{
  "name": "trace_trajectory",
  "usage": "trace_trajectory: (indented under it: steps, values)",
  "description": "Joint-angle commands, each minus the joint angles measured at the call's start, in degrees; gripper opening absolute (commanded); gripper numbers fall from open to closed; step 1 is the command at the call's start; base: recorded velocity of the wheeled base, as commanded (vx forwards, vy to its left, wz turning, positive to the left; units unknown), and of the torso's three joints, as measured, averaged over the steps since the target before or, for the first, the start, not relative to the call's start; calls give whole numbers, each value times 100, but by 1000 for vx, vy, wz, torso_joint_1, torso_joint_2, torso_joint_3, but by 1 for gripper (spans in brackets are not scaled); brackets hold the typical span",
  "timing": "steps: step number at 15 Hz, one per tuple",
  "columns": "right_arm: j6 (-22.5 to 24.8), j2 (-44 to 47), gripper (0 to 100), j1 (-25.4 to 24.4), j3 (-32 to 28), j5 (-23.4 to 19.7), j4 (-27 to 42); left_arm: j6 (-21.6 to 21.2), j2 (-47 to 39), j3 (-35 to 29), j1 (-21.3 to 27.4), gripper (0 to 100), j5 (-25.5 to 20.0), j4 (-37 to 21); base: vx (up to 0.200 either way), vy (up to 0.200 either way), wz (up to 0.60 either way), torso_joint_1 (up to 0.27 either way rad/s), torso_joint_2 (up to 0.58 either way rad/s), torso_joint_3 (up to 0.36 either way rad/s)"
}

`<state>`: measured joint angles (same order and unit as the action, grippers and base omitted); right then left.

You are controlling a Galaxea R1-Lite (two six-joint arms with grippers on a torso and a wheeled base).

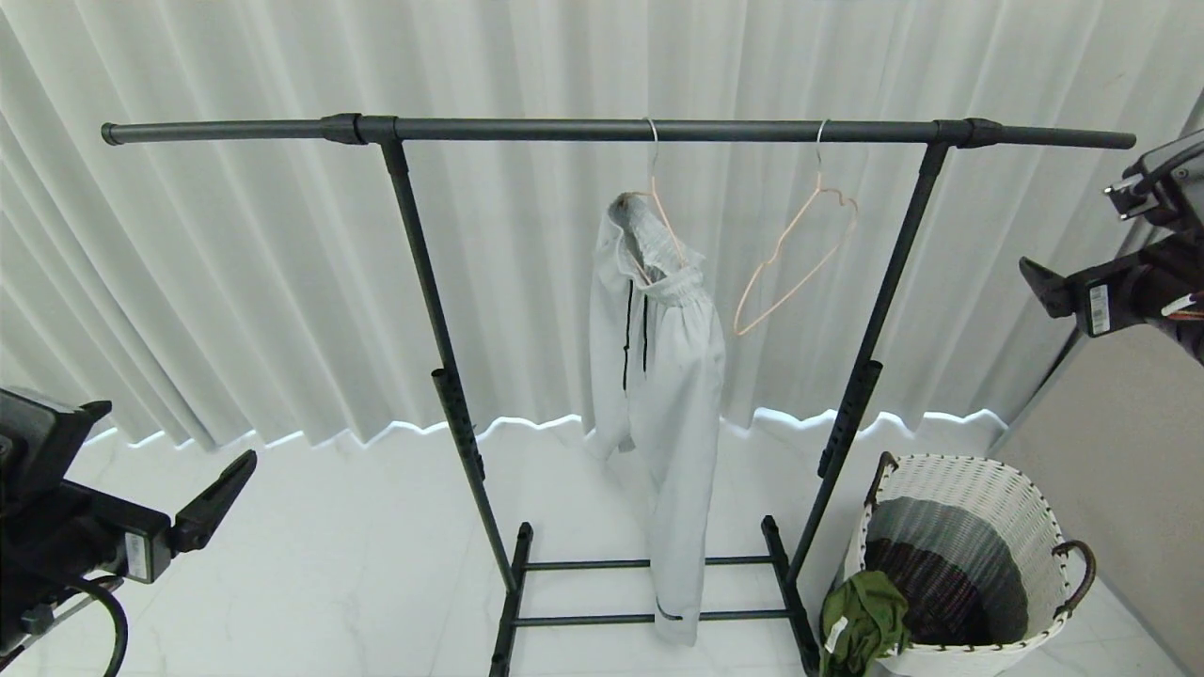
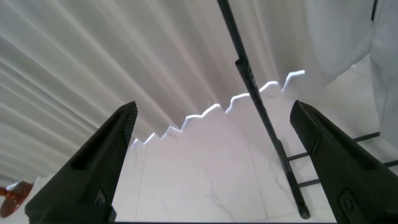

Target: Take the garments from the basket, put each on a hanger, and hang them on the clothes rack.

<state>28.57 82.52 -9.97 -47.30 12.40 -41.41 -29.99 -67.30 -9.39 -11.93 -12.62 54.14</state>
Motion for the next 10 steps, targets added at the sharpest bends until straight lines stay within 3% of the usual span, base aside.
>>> trace_trajectory:
  steps: [1, 7, 10]
  values:
    - [43, -60, 100, 48, 168, 8, -34, -7, 218, 165, -2, 100, -4, 0, 0, 0, 0, 0, 0, 0]
    - [227, -201, 100, 285, 379, -27, -34, 37, 270, 482, 7, 100, -57, 0, 0, 0, 0, 0, 0, 0]
    - [254, -350, 100, 285, 634, -27, -34, 591, 473, 587, 446, 100, -13, -9, 0, 0, 0, -62, 145, 85]
